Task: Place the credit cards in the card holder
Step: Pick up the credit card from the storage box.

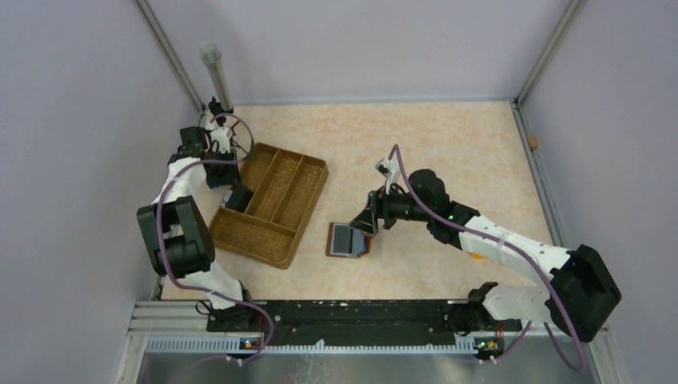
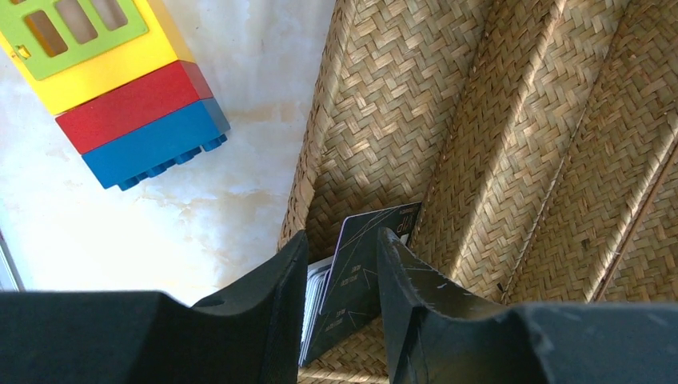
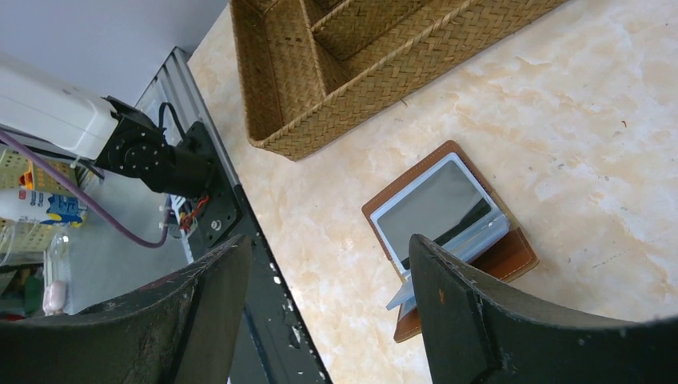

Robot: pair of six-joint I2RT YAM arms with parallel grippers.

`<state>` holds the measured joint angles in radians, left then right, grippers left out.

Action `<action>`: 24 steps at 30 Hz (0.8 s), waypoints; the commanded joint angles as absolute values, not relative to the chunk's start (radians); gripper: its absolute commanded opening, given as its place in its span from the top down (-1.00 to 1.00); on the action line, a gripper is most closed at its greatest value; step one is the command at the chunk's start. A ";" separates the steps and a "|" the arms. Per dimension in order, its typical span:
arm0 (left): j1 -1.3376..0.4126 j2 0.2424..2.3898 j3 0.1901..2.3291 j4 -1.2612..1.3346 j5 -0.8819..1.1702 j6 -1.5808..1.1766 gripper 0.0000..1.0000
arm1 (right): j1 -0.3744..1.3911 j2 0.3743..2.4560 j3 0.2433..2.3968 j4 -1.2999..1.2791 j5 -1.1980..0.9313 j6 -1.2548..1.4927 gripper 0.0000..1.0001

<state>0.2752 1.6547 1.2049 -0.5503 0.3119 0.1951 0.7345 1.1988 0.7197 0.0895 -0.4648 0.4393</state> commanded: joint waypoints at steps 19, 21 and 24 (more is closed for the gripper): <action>0.224 1.723 1.243 -0.594 0.244 0.245 0.42 | 0.707 1.189 0.728 0.153 -0.491 0.449 -0.43; 0.215 1.726 1.243 -0.601 0.241 0.247 0.49 | 0.707 1.189 0.726 0.155 -0.492 0.449 -0.43; 0.208 1.727 1.243 -0.604 0.235 0.248 0.51 | 0.706 1.189 0.724 0.153 -0.495 0.451 -0.43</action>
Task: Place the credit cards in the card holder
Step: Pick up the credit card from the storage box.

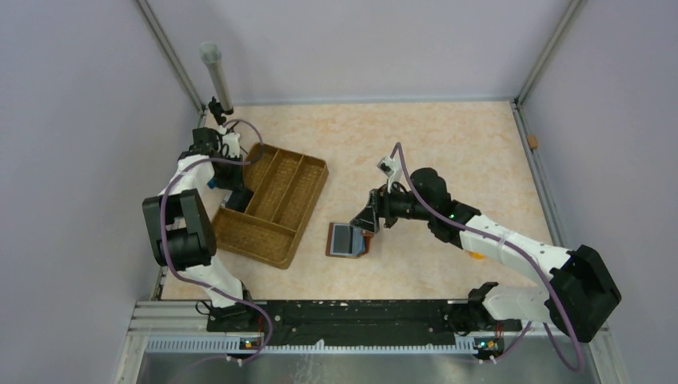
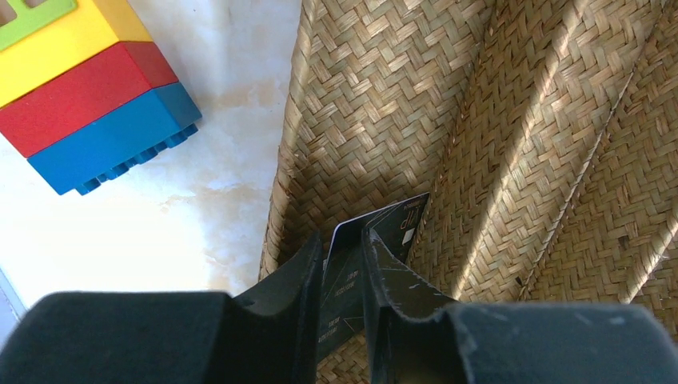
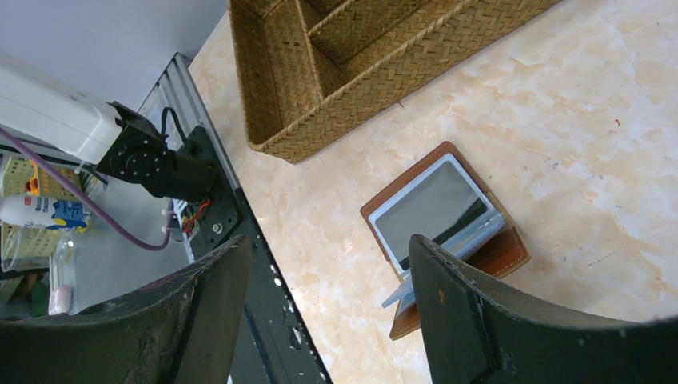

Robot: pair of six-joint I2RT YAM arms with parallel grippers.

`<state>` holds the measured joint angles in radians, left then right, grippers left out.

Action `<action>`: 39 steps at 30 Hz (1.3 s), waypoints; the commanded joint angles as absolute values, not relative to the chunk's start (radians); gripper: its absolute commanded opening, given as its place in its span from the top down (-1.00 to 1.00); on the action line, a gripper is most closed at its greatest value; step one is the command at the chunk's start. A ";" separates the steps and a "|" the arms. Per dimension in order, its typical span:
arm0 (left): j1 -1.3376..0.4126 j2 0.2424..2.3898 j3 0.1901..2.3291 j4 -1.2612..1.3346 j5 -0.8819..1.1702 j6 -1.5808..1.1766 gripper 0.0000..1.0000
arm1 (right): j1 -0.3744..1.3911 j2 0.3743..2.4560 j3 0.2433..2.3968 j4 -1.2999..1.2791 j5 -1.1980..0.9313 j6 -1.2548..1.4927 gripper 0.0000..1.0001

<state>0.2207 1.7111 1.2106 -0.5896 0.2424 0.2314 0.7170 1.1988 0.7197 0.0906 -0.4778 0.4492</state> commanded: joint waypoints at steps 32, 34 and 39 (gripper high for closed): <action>0.163 1.717 1.252 -0.661 0.430 0.244 0.56 | 0.696 1.212 0.721 0.169 -0.509 0.458 -0.43; 0.163 1.708 1.247 -0.654 0.445 0.240 0.55 | 0.694 1.212 0.719 0.171 -0.509 0.459 -0.43; 0.149 1.706 1.246 -0.655 0.473 0.234 0.53 | 0.694 1.218 0.718 0.179 -0.513 0.465 -0.43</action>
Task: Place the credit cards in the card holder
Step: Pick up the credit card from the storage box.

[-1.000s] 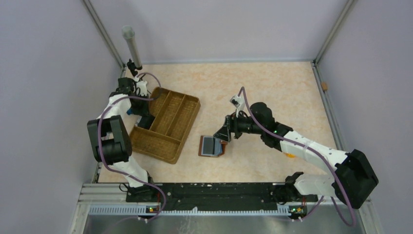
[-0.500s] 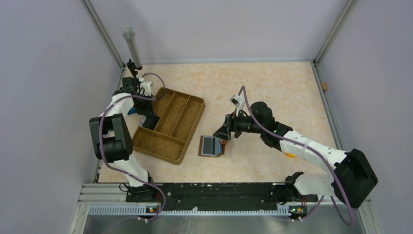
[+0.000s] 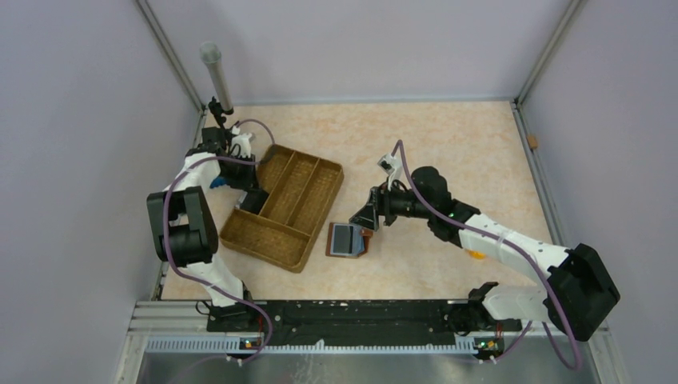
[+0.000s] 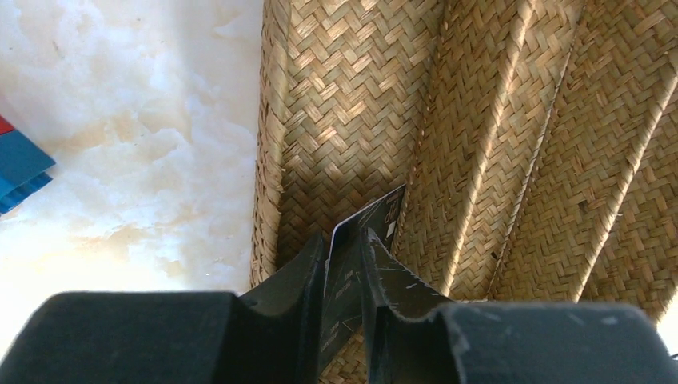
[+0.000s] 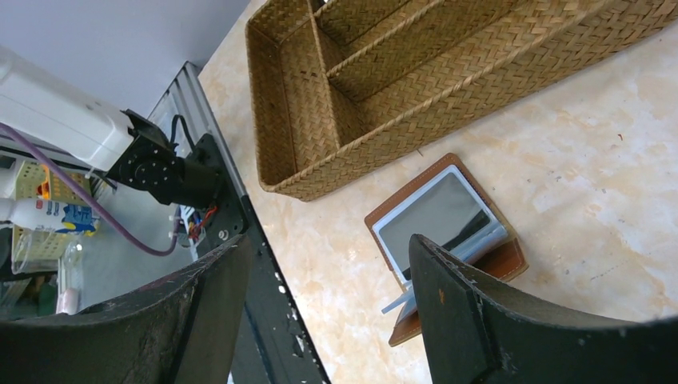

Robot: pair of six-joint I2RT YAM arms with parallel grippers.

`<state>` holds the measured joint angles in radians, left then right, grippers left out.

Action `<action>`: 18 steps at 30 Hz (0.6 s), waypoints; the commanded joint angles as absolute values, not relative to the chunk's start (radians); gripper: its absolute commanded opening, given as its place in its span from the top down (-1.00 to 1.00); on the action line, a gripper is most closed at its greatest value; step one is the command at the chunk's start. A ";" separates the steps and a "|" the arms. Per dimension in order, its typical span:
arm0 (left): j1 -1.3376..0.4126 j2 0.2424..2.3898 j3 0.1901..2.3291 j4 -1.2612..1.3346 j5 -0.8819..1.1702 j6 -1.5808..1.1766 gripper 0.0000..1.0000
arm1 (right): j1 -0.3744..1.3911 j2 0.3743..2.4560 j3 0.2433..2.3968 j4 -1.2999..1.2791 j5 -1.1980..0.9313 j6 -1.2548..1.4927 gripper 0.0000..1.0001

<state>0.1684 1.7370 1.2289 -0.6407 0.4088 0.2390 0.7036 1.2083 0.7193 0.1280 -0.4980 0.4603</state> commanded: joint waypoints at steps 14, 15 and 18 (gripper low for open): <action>0.070 1.737 1.242 -0.662 0.338 0.230 0.55 | 0.692 1.220 0.715 0.179 -0.514 0.468 -0.43; 0.067 1.744 1.245 -0.667 0.327 0.229 0.61 | 0.692 1.220 0.715 0.179 -0.514 0.468 -0.42; 0.067 1.749 1.254 -0.681 0.307 0.223 0.88 | 0.692 1.219 0.716 0.177 -0.514 0.469 -0.42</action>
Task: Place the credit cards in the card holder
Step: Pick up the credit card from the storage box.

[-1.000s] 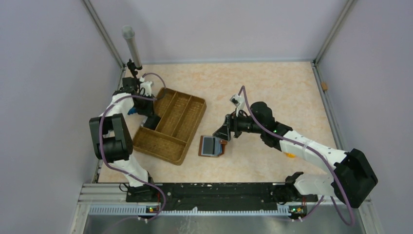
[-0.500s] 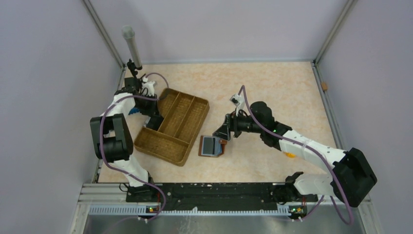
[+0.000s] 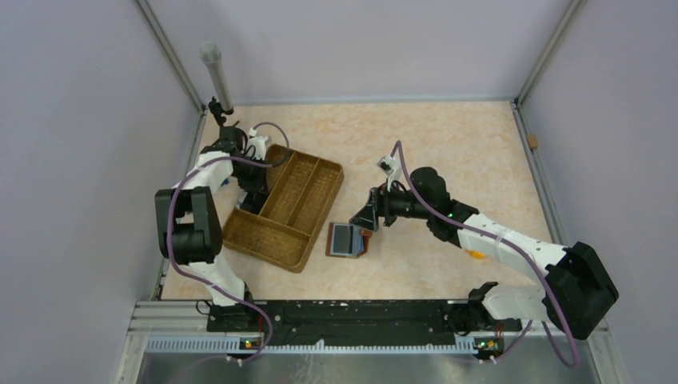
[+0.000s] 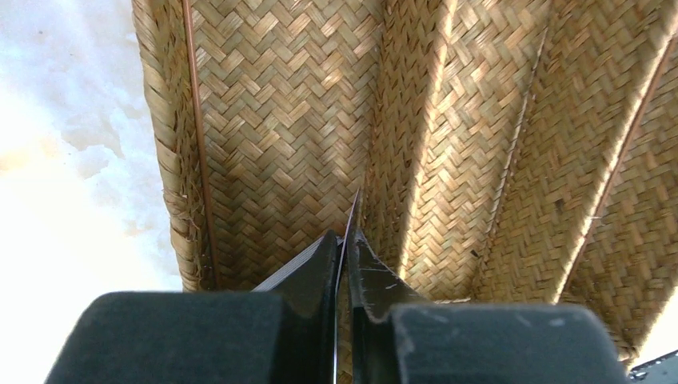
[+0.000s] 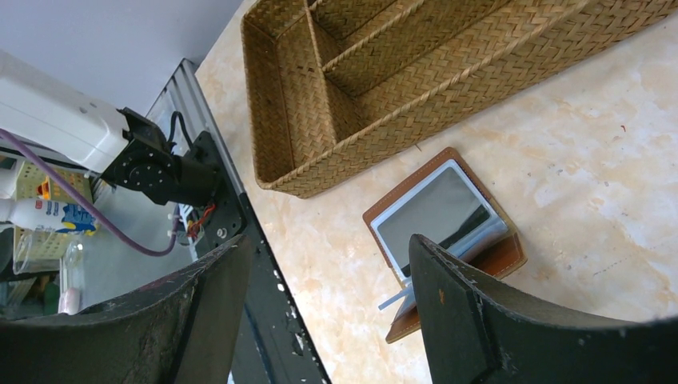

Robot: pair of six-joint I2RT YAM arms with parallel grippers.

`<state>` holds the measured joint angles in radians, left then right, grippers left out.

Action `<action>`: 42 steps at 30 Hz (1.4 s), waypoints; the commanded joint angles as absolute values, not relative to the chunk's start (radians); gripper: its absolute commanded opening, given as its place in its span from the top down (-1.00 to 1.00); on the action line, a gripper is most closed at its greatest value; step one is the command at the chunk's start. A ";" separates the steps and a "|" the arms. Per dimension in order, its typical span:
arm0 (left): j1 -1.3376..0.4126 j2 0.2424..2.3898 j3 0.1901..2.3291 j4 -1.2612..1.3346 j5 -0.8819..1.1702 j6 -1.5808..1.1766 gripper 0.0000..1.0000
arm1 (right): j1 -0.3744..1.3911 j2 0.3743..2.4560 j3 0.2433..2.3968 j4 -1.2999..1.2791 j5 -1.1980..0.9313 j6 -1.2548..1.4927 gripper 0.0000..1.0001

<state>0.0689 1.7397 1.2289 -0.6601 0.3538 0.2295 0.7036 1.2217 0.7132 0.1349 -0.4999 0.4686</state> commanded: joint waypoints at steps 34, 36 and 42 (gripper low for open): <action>-0.141 1.072 0.970 -0.389 0.607 -0.259 1.00 | 0.690 1.172 0.742 0.144 -0.482 0.514 -0.43; -0.194 0.988 0.851 -0.199 0.587 -0.444 1.00 | 0.691 1.168 0.709 0.207 -0.492 0.579 -0.43; -0.372 0.799 0.561 0.276 0.379 -0.820 1.00 | 0.732 1.155 0.581 0.567 -0.476 0.834 -0.43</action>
